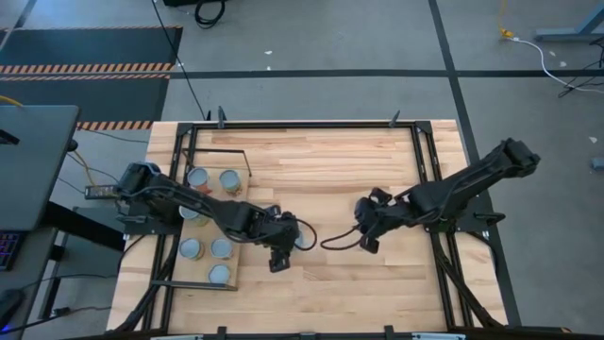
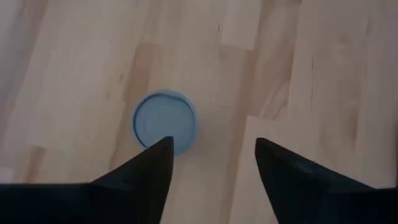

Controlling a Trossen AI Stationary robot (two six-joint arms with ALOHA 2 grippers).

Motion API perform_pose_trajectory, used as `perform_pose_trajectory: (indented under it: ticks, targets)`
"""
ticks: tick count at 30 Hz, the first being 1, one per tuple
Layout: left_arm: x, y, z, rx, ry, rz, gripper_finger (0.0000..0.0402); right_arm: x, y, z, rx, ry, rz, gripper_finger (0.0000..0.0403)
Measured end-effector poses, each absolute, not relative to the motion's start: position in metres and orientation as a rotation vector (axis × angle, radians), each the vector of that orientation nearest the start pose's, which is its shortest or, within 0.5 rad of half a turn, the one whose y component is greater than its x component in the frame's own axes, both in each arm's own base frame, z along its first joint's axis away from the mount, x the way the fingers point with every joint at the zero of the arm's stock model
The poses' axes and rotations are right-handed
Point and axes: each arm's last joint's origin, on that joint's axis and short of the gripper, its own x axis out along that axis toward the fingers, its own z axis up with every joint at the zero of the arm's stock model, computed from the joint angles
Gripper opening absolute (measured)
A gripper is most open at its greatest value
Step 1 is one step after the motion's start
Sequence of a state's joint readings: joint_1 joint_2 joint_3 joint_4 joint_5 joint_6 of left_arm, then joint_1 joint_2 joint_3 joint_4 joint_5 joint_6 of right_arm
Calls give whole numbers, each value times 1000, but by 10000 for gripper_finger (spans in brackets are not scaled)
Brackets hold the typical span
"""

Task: Pick and place cans onto a shelf
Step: Put the canned tuna on the shelf

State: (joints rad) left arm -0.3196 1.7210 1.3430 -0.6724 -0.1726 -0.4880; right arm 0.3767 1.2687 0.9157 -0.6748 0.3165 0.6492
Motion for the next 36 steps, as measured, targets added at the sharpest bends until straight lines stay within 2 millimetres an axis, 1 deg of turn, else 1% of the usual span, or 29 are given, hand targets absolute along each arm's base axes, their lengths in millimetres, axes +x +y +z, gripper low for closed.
perform_pose_trajectory:
  ticks: [2, 4, 8, 9, 12, 14, 16, 19, 21, 23, 27, 29, 32, 36]
  targets:
    - [341, -107, 246, -217, 1029, 116, 234, 226, 79, 247, 240, 918, -277, 167]
    - [342, -107, 244, -229, 1040, 111, 252, 226, 77, 248, 231, 903, -303, 187]
    - [348, -110, 232, -270, 1089, 45, 317, 228, 71, 248, 232, 885, -348, 228]
    - [349, -111, 229, -263, 1096, 31, 335, 229, 69, 248, 230, 885, -352, 238]
    - [355, -112, 212, -211, 1140, 28, 379, 230, 64, 248, 220, 888, -363, 269]
    - [357, -113, 201, -172, 1170, 25, 394, 230, 62, 247, 224, 895, -371, 289]
    - [361, -113, 192, -133, 1181, 38, 394, 231, 60, 247, 227, 903, -371, 307]
    - [363, -110, 180, -90, 1197, 112, 391, 231, 59, 247, 235, 909, -361, 329]
    - [366, -106, 177, -110, 1189, 140, 390, 231, 60, 247, 239, 910, -359, 339]
    - [367, -102, 179, -113, 1176, 163, 390, 231, 60, 247, 247, 910, -361, 346]
    - [369, -94, 179, -115, 1145, 259, 390, 231, 60, 247, 263, 905, -368, 352]
    - [372, -89, 177, -134, 1146, 260, 390, 231, 60, 247, 261, 905, -366, 352]
    - [376, -83, 168, -172, 1176, 250, 390, 231, 60, 247, 252, 905, -361, 352]
    - [380, -82, 170, -193, 1144, 229, 390, 232, 59, 247, 254, 902, -362, 352]
